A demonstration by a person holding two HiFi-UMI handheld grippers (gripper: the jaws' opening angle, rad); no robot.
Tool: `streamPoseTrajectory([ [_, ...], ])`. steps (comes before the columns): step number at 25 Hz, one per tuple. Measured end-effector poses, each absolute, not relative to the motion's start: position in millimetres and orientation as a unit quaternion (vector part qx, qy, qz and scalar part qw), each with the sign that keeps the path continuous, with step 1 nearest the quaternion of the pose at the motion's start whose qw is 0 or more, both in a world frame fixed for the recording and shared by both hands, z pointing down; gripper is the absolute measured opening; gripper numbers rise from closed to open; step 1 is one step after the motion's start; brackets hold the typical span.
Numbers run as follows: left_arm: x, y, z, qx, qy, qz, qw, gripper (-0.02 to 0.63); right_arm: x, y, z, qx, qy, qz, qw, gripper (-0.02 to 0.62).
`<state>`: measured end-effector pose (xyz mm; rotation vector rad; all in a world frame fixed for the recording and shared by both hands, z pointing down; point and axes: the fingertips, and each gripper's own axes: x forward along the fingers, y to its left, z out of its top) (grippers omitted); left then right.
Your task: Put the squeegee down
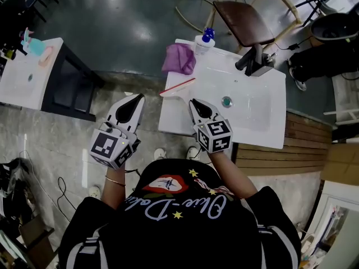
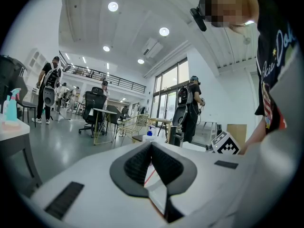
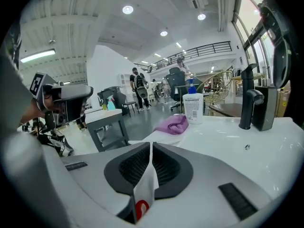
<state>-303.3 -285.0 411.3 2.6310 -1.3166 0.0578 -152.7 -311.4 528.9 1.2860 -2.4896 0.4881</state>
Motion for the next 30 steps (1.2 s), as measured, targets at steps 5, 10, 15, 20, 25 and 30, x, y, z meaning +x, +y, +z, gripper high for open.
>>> streamPoseTrajectory([
  [5, -294, -275, 409, 0.887, -0.45, 0.026, 0.101, -0.005, -148, -309, 517, 0.441, -0.873, 0.162, 0.129, 0.02],
  [10, -288, -266, 408, 0.882, -0.459, 0.031, 0.1, -0.005, -143, -303, 507, 0.428, -0.881, 0.17, 0.107, 0.019],
  [15, -277, -258, 406, 0.878, -0.466, 0.039, 0.102, -0.005, -136, -301, 488, 0.419, -0.89, 0.165, 0.075, 0.018],
  [20, -268, -255, 403, 0.878, -0.467, 0.041, 0.095, -0.005, -129, -303, 464, 0.412, -0.896, 0.16, 0.041, 0.018],
  [25, -262, -251, 401, 0.879, -0.466, 0.044, 0.093, -0.005, -121, -303, 443, 0.409, -0.899, 0.154, 0.014, 0.018],
  [30, -259, -248, 402, 0.877, -0.468, 0.056, 0.098, -0.005, -118, -302, 425, 0.403, -0.903, 0.147, -0.008, 0.018],
])
